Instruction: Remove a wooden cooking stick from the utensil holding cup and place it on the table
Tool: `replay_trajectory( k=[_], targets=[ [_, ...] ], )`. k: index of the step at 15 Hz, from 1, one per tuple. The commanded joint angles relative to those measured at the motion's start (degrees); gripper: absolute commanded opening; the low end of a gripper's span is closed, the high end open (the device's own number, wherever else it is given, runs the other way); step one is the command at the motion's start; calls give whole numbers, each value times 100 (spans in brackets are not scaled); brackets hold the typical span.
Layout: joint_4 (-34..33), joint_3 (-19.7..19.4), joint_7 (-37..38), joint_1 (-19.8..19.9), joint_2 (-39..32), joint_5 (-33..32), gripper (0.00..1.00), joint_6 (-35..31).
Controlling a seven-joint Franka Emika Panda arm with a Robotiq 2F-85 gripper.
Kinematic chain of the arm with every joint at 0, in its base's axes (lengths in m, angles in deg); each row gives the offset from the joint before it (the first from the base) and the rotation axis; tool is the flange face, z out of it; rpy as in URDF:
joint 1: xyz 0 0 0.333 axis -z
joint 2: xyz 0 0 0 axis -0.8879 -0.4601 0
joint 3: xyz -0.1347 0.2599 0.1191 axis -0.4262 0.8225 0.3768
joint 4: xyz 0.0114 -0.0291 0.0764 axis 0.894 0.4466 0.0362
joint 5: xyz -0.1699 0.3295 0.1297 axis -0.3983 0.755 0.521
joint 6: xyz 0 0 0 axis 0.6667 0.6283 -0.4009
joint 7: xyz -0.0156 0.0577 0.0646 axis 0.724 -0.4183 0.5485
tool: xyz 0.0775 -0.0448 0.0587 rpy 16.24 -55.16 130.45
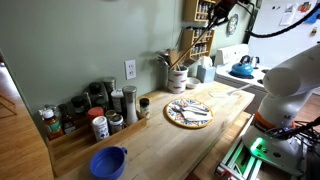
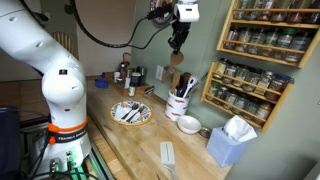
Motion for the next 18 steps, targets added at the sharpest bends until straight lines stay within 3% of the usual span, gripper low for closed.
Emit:
replay_trajectory(
  k=[1, 5, 9, 14, 18],
  targets=[
    [561, -147, -582, -73, 75, 724, 3, 129],
    [1171, -368, -1591, -153, -154, 1573, 3, 325],
    [1637, -485, -2272, 149, -581, 1944, 3, 524],
    [1982, -656, -3238, 406, -1099, 2580, 3, 212],
    [2015, -504, -3550, 461, -1537, 2716, 3, -383]
  ],
)
